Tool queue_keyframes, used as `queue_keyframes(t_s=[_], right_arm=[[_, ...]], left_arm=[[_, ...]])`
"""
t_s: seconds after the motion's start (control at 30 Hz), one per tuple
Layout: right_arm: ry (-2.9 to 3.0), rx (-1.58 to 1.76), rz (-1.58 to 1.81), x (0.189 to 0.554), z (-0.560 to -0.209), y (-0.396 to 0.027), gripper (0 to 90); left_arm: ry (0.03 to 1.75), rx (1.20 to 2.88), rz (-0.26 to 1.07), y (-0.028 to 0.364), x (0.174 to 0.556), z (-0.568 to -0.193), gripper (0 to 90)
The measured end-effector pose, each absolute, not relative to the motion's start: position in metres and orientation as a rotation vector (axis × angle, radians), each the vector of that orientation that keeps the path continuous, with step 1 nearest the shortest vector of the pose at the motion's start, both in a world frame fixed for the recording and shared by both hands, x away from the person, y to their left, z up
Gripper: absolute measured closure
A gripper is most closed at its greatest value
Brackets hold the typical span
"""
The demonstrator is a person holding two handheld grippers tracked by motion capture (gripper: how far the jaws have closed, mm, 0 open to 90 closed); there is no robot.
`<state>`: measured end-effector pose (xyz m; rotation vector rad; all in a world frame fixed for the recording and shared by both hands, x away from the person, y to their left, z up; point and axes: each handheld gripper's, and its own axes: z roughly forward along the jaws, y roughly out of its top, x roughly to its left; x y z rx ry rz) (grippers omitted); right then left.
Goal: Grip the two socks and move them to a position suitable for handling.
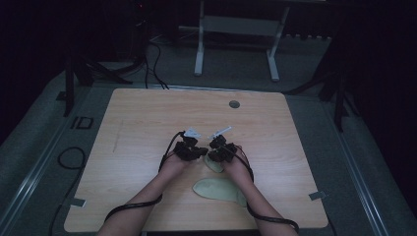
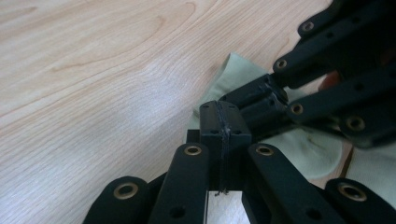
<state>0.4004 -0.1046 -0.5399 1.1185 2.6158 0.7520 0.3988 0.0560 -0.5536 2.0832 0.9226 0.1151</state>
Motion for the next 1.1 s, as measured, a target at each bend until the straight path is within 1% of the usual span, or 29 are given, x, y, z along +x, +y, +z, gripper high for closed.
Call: queue_keyframes(t_s=[0.1,0.2,0.33,0.53,0.57,0.67,0.87,0.97,1.0,1.1], right_arm=[[2.611,1.121,0.765,0.4,-0.541,-0.106,83.3],[2.61,1.118,0.764,0.4,-0.541,-0.106,83.3],[2.616,1.115,0.748,0.4,-0.54,-0.104,83.4],[2.622,1.072,0.753,0.397,-0.523,-0.106,84.6],[2.617,1.061,0.762,0.397,-0.519,-0.108,84.6],[2.593,1.08,0.801,0.397,-0.506,-0.119,84.8],[2.532,1.141,0.856,0.403,-0.488,-0.155,84.7],[2.516,1.197,0.862,0.409,-0.488,-0.173,84.6],[2.516,1.197,0.862,0.409,-0.488,-0.173,84.6],[2.509,1.274,0.852,0.417,-0.498,-0.192,84.4]], left_arm=[[0.934,2.123,0.105,0.055,0.398,-0.557,89.1],[0.92,2.189,0.145,0.053,0.395,-0.561,89.1],[0.908,2.189,0.147,0.055,0.393,-0.563,89.2],[0.873,2.209,0.181,0.054,0.392,-0.563,89.3],[0.855,2.226,0.217,0.053,0.391,-0.562,89.3],[0.821,2.262,0.283,0.053,0.388,-0.561,89.2],[0.825,2.264,0.278,0.057,0.39,-0.56,89.2],[0.822,2.265,0.267,0.058,0.391,-0.56,89.2],[0.822,2.265,0.267,0.058,0.391,-0.56,89.2],[0.809,2.274,0.269,0.058,0.393,-0.56,89.2]])
